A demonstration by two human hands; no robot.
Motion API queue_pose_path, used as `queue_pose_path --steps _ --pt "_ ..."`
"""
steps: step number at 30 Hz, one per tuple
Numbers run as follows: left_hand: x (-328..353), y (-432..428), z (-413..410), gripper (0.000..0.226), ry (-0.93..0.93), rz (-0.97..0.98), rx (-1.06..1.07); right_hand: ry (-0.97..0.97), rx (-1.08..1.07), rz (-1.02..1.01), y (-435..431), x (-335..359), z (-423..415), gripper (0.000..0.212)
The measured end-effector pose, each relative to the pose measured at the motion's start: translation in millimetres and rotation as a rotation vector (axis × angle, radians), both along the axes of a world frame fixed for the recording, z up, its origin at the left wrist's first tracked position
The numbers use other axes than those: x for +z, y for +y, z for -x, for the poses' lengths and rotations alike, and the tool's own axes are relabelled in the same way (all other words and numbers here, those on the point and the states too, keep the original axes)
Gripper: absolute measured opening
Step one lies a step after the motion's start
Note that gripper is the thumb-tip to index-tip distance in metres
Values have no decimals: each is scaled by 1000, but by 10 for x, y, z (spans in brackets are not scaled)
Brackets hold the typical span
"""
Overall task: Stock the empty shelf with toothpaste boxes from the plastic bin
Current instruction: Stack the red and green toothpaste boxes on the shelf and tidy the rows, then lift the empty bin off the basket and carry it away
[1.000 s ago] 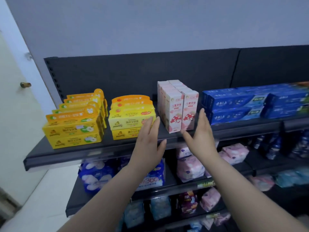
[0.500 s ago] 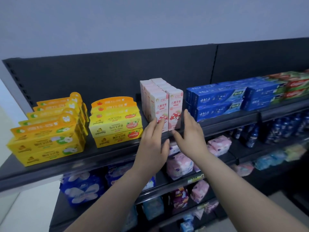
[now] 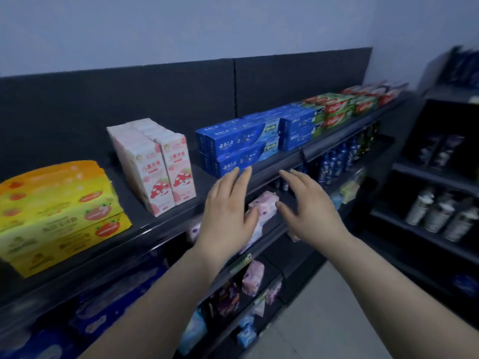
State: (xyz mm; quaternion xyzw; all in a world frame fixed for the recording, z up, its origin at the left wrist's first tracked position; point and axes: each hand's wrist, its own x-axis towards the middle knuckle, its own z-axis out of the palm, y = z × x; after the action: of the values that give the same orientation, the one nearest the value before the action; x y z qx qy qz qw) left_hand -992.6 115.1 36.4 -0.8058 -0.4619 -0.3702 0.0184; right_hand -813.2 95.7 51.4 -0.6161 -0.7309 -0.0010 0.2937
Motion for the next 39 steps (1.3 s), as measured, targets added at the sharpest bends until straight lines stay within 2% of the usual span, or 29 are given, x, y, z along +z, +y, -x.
queue_pose_path --steps 8,22,39 --pt "65 114 -1112 67 0 17 -113 12 -177 39 -233 88 -1058 69" --pt "111 -188 -3694 69 -27 48 -426 -22 -485 28 -997 111 -3305 70" --pt "-274 -260 -5971 69 53 176 -805 53 -948 88 -1640 -286 -5083 68"
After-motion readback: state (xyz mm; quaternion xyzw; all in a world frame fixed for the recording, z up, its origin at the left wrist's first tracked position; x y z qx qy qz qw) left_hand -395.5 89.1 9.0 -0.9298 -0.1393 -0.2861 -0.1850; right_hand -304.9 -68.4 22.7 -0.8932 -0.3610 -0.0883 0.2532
